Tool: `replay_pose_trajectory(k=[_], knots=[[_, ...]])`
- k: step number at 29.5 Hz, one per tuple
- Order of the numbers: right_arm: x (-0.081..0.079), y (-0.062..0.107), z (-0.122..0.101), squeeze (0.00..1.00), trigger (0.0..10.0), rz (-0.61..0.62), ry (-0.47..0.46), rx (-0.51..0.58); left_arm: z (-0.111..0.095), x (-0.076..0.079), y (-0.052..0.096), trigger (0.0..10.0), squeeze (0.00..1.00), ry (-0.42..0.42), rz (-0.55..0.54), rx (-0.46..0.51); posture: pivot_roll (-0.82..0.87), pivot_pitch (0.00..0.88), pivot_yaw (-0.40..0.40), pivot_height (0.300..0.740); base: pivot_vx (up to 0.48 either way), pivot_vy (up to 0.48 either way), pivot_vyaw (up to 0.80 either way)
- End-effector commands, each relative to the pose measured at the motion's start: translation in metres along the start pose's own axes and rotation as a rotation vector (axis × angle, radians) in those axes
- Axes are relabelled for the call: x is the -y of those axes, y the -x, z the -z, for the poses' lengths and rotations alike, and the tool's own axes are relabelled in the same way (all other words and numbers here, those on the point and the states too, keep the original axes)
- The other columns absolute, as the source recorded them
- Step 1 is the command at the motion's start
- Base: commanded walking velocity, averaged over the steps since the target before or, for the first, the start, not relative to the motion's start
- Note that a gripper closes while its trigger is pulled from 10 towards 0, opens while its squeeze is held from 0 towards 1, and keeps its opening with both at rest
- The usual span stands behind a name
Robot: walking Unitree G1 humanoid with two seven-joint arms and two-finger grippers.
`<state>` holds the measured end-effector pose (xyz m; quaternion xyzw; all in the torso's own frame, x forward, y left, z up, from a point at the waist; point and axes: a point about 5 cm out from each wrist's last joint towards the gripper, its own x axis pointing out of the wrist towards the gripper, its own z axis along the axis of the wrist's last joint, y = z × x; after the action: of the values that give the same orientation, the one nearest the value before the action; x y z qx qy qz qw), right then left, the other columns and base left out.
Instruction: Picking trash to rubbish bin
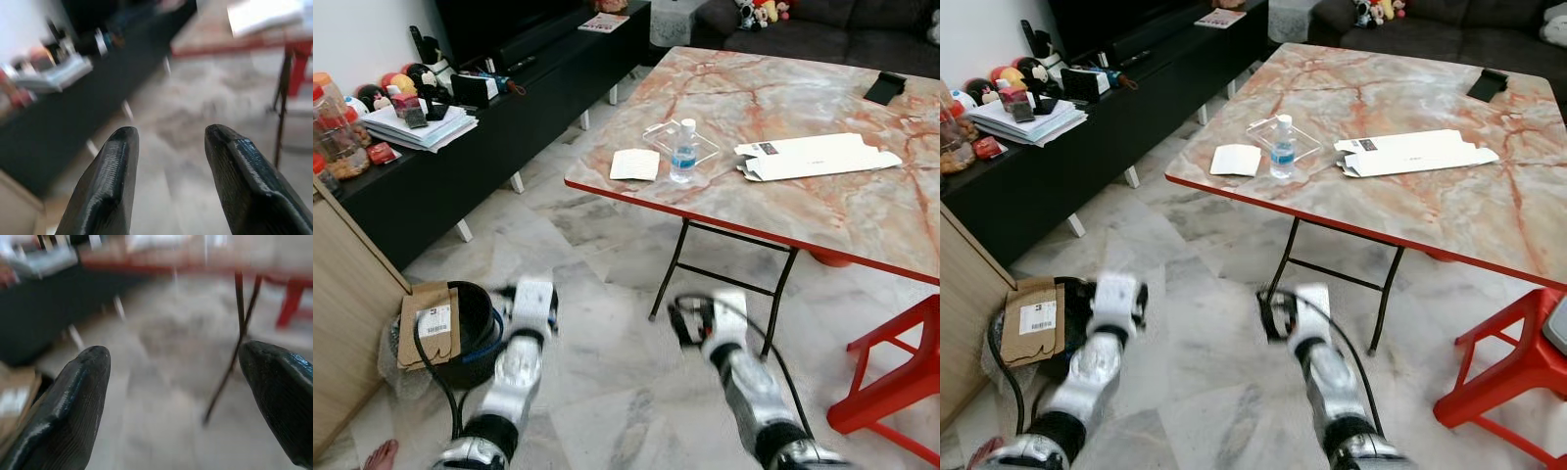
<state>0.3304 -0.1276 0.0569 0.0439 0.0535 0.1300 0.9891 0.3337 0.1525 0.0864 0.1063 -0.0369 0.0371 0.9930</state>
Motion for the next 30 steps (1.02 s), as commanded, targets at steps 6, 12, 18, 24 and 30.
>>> replay_pose_trajectory(k=[6, 12, 18, 24, 30], knots=[[-0.001, -0.02, -0.066, 0.0, 10.0, 0.011, -0.021, 0.279, -0.035, -0.016, -0.011, 10.0, 0.0, -0.042, -0.069, 0.152, 0.01, 0.057, 0.027, 0.74, 0.0, 0.0, 0.0], [-0.011, -0.025, -0.086, 0.0, 10.0, -0.024, -0.027, 0.355, -0.054, -0.02, -0.016, 10.0, 0.0, -0.018, -0.096, 0.206, 0.02, 0.042, 0.023, 0.74, 0.0, 0.0, 0.0], [-0.017, -0.027, -0.082, 0.0, 10.0, -0.03, -0.036, 0.325, -0.054, -0.02, -0.015, 10.0, 0.0, 0.005, -0.105, 0.194, 0.02, 0.016, 0.025, 0.74, 0.0, 0.0, -0.8], [-0.021, -0.026, -0.083, 0.0, 10.0, -0.04, -0.063, 0.34, -0.057, -0.021, -0.013, 10.0, 0.0, 0.01, -0.105, 0.195, 0.02, 0.008, 0.026, 0.74, 0.0, 0.0, -0.8], [-0.023, -0.026, -0.086, 0.0, 10.0, -0.046, -0.05, 0.354, -0.056, -0.022, -0.013, 10.0, 0.0, 0.016, -0.113, 0.184, 0.02, 0.0, 0.025, 0.74, 0.142, 0.0, 0.0]])
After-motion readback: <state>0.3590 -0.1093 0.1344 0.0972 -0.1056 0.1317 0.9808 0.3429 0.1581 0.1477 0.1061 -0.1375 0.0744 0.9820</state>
